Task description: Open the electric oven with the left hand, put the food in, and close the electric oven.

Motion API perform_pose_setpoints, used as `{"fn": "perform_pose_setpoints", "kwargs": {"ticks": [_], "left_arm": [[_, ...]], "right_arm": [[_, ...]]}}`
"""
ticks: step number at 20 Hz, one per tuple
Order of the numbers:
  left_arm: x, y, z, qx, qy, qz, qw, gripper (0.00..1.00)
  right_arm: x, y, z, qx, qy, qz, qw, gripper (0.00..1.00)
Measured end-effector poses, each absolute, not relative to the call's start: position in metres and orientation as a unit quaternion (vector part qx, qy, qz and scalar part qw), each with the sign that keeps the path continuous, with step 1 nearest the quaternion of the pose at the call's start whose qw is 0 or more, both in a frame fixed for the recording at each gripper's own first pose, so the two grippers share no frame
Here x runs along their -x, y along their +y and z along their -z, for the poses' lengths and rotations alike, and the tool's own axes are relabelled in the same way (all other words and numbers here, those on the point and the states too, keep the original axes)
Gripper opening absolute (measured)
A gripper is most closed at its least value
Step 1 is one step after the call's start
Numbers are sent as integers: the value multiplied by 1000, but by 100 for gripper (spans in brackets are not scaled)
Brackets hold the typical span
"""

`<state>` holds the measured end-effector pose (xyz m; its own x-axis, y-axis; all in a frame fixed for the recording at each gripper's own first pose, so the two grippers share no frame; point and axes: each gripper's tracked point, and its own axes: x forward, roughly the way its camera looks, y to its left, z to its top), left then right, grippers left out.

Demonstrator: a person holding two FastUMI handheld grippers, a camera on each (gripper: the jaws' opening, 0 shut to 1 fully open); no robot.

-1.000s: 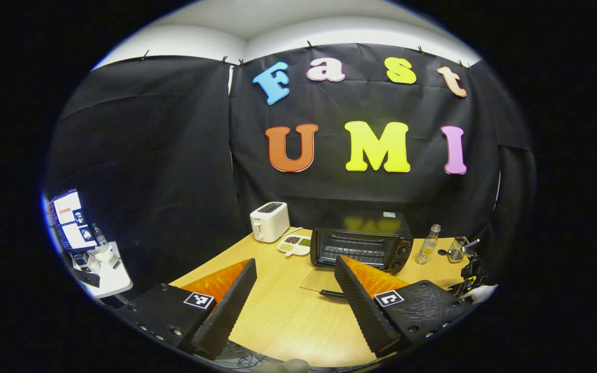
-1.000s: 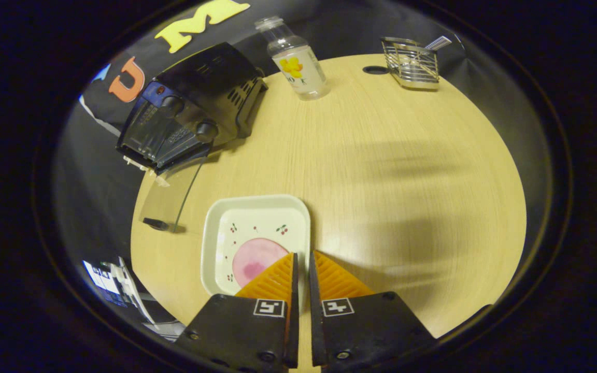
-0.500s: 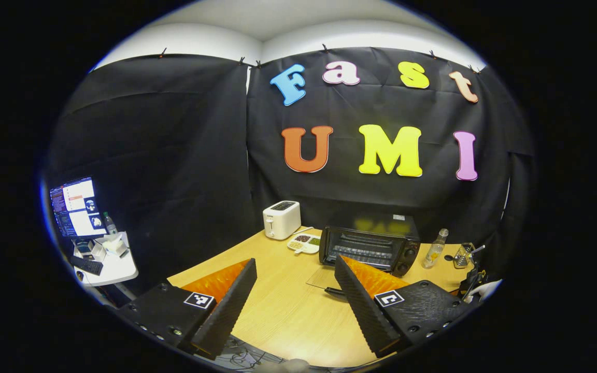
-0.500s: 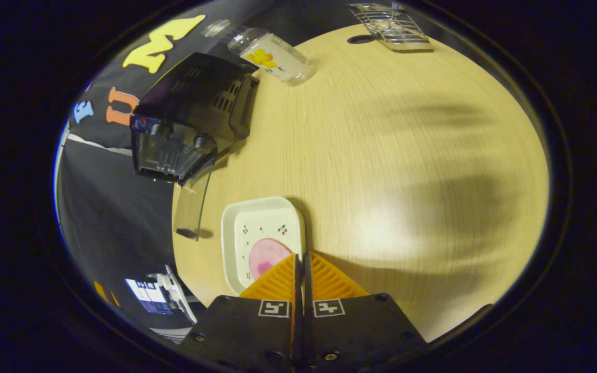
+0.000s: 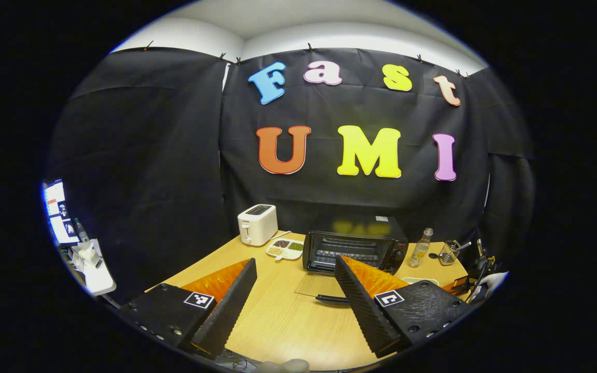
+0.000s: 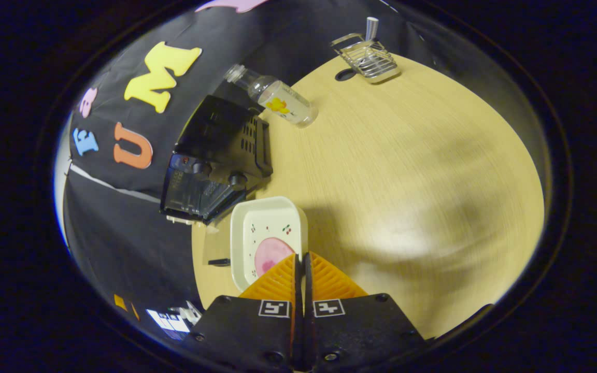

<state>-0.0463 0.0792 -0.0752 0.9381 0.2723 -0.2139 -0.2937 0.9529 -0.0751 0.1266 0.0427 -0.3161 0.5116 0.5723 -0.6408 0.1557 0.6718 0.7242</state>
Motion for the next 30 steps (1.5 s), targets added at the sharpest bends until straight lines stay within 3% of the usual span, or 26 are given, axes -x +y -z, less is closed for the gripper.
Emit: {"fn": "perform_pose_setpoints", "kwargs": {"ticks": [8,17,23,30], "left_arm": [[31,139,92,31,116,-69,990,97],[41,196,102,37,130,-83,987,96],[40,218,106,46,134,-113,983,96],[43,240,113,52,145,-173,973,97]], "right_arm": [[-107,166,279,-526,391,-68,752,4],[-123,311,304,-567,404,-47,716,4],[-178,331,307,-565,405,-38,718,4],[-263,307,304,-554,364,-12,749,4]]}}
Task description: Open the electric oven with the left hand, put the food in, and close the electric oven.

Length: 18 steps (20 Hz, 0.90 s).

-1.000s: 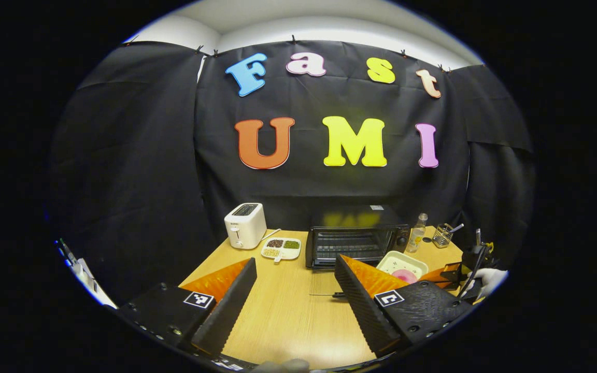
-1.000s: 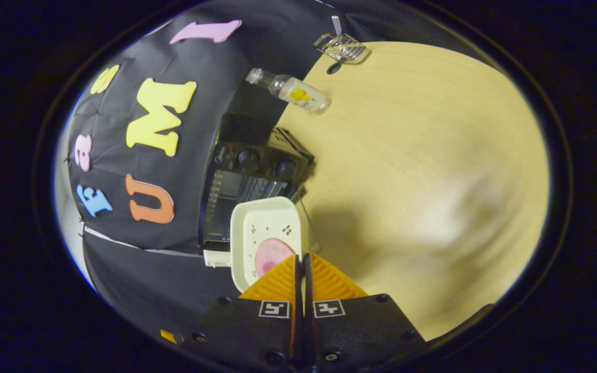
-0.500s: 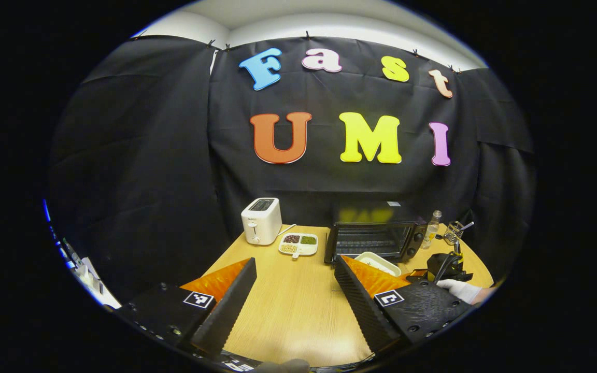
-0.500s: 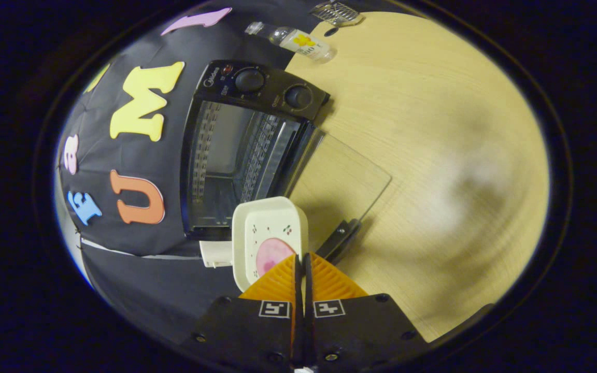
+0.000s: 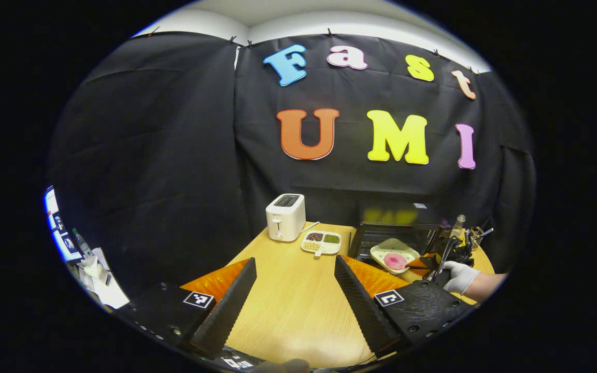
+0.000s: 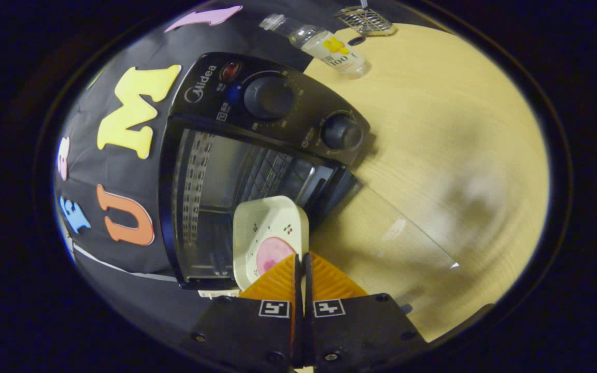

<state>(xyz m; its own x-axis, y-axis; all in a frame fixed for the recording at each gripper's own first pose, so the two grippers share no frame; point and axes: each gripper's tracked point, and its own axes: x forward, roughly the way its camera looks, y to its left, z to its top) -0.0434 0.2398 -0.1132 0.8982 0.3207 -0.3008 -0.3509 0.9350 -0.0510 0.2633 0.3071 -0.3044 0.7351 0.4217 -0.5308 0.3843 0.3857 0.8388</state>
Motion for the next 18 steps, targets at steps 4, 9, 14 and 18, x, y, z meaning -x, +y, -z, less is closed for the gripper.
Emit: {"fn": "perform_pose_setpoints", "kwargs": {"ticks": [4,9,14,18], "left_arm": [[49,238,123,57,162,-198,965,96],[46,225,122,51,166,-196,965,97],[33,205,117,49,154,-168,972,97],[31,189,116,49,140,-138,979,97]], "right_arm": [[-293,298,304,-553,339,-13,761,4],[-302,290,287,-564,311,-56,763,12],[-283,279,272,-553,301,-81,773,53],[-247,258,251,-493,285,-100,816,77]]}}
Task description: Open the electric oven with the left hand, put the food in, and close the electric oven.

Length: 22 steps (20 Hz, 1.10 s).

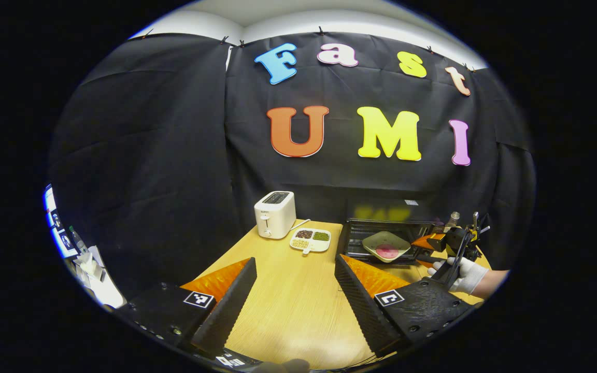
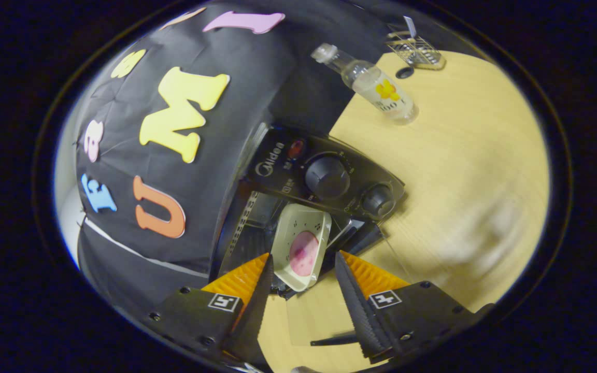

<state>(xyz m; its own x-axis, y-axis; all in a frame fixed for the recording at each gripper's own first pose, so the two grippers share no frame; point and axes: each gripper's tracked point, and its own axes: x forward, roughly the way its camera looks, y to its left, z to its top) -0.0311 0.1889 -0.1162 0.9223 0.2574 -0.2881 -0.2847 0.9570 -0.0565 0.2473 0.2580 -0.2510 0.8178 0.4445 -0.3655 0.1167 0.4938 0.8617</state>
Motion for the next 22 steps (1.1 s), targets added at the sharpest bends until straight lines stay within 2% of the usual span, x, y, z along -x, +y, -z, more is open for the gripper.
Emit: {"fn": "perform_pose_setpoints", "kwargs": {"ticks": [4,7,8,9,13,17,22], "left_arm": [[27,172,127,54,131,-100,985,97],[22,158,141,58,130,-71,987,96],[19,151,146,58,130,-60,988,97],[17,143,151,57,131,-49,988,97],[5,103,182,38,145,-11,989,96],[-3,49,229,29,187,11,982,97],[-10,-9,288,38,235,-10,971,97]], "right_arm": [[-200,225,228,-345,254,-115,896,94],[-170,181,209,-234,219,-98,942,97],[-160,170,201,-209,208,-96,951,94],[-149,158,194,-185,198,-88,959,98],[-107,100,175,-126,175,-49,975,98],[-69,52,164,-56,166,-36,984,98],[-29,14,144,9,164,-81,983,98]]}}
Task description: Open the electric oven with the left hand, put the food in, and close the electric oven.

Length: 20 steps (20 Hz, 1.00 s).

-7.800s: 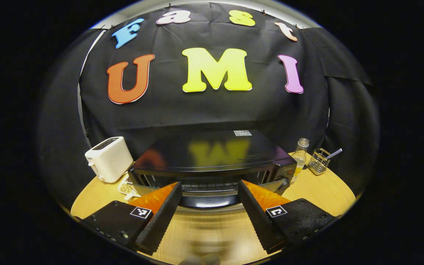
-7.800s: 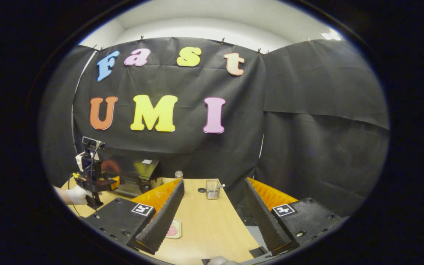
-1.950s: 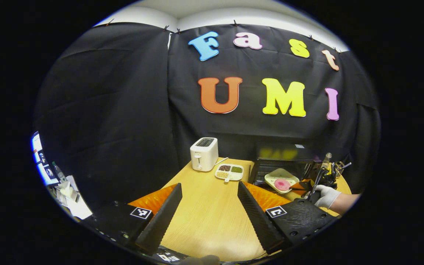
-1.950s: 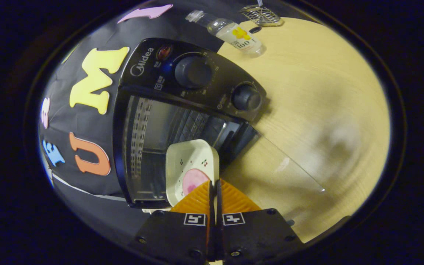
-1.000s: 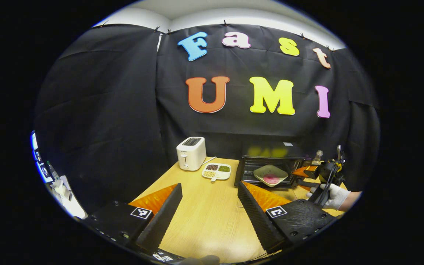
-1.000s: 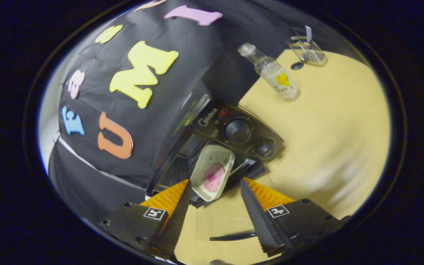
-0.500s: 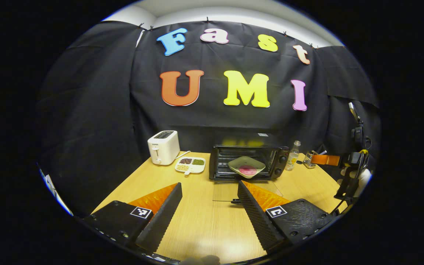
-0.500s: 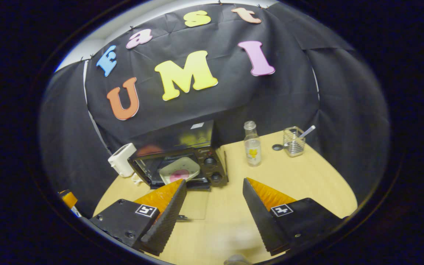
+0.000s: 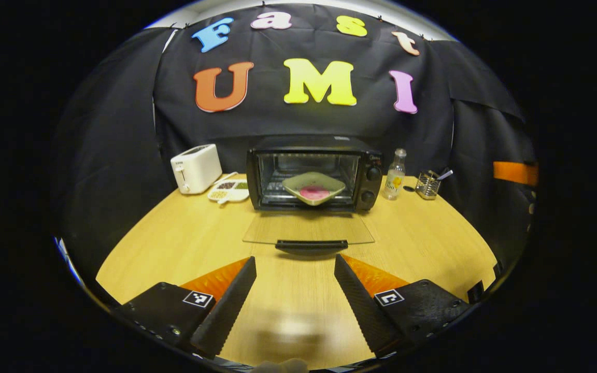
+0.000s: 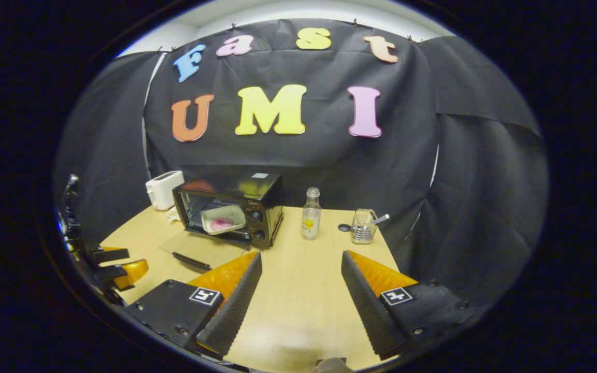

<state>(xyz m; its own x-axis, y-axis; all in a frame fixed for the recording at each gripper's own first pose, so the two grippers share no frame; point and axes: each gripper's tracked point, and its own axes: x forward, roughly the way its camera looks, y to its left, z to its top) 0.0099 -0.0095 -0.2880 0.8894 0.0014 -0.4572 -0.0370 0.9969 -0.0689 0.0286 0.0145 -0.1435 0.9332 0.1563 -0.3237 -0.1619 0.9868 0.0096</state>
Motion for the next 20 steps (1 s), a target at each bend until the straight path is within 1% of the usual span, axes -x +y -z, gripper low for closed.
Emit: {"fn": "perform_pose_setpoints", "kwargs": {"ticks": [3,5,8,13,17,20], "left_arm": [[-22,-39,317,34,254,-11,967,97],[-33,-51,338,36,269,-6,963,97],[-53,-50,370,40,293,1,955,97],[-89,-36,398,24,304,14,952,97],[-104,-36,408,18,310,27,950,97],[-119,-36,405,1,294,34,955,97]], "right_arm": [[-15,-4,144,20,175,-93,980,99],[-13,-15,142,19,178,-85,980,99],[-13,-30,139,18,185,-48,982,99],[-5,-35,124,13,185,10,983,99],[0,-29,115,2,183,42,982,99],[3,-23,116,14,188,56,981,99]]}}
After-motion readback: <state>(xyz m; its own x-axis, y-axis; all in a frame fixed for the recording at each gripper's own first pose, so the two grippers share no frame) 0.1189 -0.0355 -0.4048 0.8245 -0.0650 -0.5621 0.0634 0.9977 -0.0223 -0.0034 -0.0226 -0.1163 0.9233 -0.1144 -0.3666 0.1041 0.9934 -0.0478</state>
